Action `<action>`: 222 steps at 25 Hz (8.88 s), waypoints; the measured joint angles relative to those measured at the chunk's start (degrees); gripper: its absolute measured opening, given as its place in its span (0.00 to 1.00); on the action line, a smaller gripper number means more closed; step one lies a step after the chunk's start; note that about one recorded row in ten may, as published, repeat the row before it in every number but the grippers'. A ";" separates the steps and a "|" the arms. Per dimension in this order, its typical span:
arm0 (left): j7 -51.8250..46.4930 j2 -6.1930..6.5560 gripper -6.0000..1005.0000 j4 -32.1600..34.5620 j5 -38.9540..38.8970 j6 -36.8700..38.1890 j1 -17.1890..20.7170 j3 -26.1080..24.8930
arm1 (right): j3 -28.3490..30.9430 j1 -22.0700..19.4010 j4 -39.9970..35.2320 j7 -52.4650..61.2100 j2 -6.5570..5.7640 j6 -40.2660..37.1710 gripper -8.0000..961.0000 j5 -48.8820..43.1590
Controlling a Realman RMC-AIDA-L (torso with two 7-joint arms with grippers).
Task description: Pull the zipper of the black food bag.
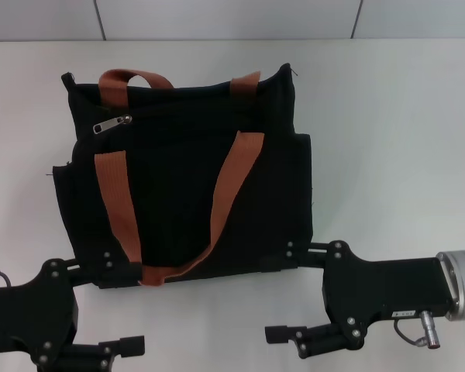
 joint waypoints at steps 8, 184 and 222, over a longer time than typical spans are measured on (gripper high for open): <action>-3.10 0.66 0.83 0.20 0.00 -0.11 -1.07 -0.03 | 0.02 0.06 -0.14 0.00 -0.16 -0.16 0.85 1.09; -15.82 -1.60 0.06 7.47 6.13 -5.18 -16.44 -25.66 | -16.15 27.16 -22.85 83.44 -0.15 20.02 0.28 1.83; -15.40 -2.84 0.07 7.39 6.08 -4.81 -16.02 -26.67 | -17.56 24.15 -26.30 82.99 -0.08 20.85 0.05 5.77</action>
